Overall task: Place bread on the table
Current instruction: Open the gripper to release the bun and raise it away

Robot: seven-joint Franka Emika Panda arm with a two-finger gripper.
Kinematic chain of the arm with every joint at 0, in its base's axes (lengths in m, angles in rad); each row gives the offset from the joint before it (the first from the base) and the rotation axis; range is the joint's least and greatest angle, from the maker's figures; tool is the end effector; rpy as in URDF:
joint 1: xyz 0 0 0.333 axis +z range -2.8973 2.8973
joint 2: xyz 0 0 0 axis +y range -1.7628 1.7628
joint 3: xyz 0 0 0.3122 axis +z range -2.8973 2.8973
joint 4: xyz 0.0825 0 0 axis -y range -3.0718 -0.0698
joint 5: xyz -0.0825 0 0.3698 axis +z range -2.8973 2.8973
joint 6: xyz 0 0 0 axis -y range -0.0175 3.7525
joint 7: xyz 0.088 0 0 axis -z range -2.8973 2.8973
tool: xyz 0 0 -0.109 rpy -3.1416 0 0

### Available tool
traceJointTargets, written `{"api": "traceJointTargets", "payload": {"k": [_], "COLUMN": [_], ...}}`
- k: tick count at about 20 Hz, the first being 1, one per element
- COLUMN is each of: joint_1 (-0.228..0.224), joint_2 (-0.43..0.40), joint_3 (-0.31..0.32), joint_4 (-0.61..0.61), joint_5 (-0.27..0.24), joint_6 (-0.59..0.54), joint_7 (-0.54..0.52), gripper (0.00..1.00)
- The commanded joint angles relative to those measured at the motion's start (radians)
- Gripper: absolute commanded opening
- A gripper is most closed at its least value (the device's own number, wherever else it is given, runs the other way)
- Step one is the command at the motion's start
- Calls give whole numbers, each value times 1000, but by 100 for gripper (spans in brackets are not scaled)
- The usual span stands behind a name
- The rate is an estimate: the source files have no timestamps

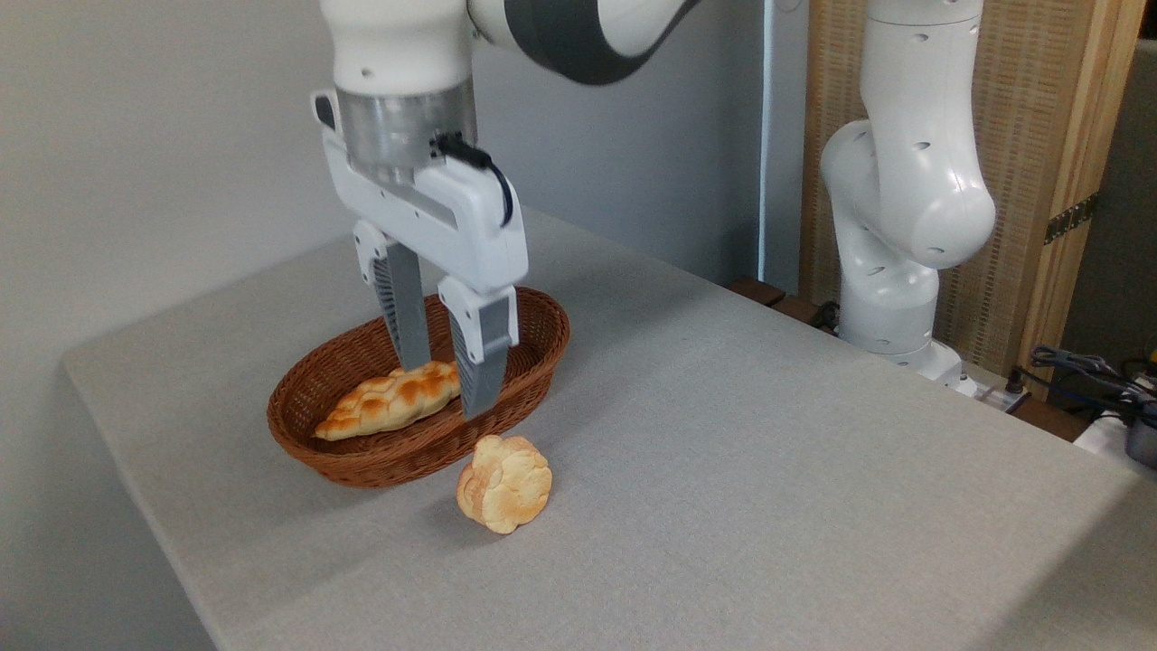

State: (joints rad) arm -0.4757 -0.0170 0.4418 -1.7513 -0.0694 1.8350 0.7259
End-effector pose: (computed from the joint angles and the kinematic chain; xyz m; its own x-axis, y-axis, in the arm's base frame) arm 0.5540 -0.0228 0.5675 0.7293 -0.6729 0.1236 -0.6773 -0.7356 -0.0086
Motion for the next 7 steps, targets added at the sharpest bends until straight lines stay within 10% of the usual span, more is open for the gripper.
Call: {"api": "traceJointTargets", "payload": {"k": [1,7], "joint_1": [-4,-3], "joint_2": [0,-1], "joint_3": [3,8], "joint_4": [45,45], "joint_5": [16,7], "joint_6": [1,-11], "joint_7": [9,7], "gripper": [100,100]}}
